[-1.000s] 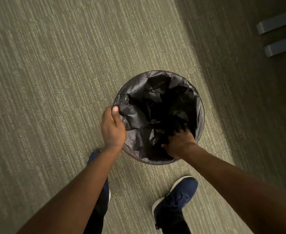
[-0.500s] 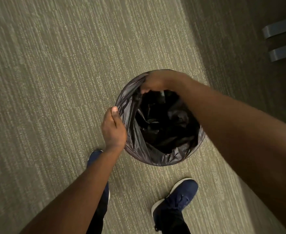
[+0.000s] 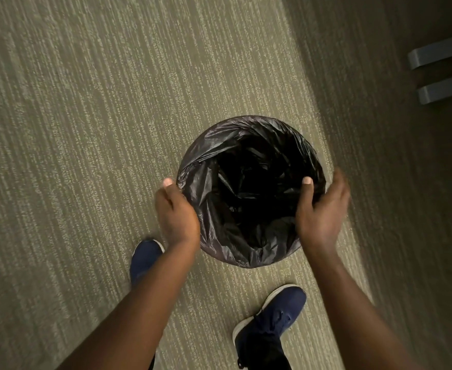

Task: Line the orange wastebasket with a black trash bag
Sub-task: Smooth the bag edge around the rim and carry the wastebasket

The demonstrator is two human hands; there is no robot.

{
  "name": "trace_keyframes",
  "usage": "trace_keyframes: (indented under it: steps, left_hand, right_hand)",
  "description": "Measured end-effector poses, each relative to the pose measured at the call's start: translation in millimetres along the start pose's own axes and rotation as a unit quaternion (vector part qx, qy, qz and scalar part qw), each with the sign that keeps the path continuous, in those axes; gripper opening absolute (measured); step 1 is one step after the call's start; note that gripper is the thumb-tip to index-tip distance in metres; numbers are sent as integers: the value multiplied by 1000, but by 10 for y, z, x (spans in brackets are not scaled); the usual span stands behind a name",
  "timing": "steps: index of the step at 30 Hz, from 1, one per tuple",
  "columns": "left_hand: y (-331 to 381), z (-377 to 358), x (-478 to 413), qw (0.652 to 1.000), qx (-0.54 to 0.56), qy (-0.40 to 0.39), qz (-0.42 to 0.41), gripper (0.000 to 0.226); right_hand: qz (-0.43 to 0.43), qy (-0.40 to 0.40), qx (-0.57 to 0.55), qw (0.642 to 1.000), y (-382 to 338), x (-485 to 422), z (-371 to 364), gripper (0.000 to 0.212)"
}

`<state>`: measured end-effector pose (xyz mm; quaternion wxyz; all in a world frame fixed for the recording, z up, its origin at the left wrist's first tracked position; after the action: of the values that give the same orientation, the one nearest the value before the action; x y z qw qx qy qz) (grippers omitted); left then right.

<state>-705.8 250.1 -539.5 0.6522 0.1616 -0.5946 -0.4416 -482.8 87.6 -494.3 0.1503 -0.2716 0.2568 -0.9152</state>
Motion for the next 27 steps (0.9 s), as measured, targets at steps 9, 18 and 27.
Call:
trace_keyframes:
  steps: [9, 18, 27]
  left_hand:
    - [-173, -83, 6, 989, 119, -15, 90, 56]
    - [-371, -80, 686, 976, 49, -121, 174, 41]
    - [-680, -29, 890, 868, 353, -255, 237, 16]
  right_hand:
    - [-210, 52, -261, 941, 456, -180, -213, 68]
    - [-227, -42, -262, 937, 645, 313, -352, 49]
    - [-296, -41, -321, 899, 736, 470, -569, 37]
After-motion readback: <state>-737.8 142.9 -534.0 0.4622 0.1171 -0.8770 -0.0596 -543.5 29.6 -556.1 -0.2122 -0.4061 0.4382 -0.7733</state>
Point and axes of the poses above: each hand's wrist, its own x-axis away from the middle knuckle, its own z-axis out of the back of the hand, y = z × x, the point moved 5 cm from there along -x, towards the middle knuckle, and after that the axes turned 15 degrees about -y, right-handed, at the moved point
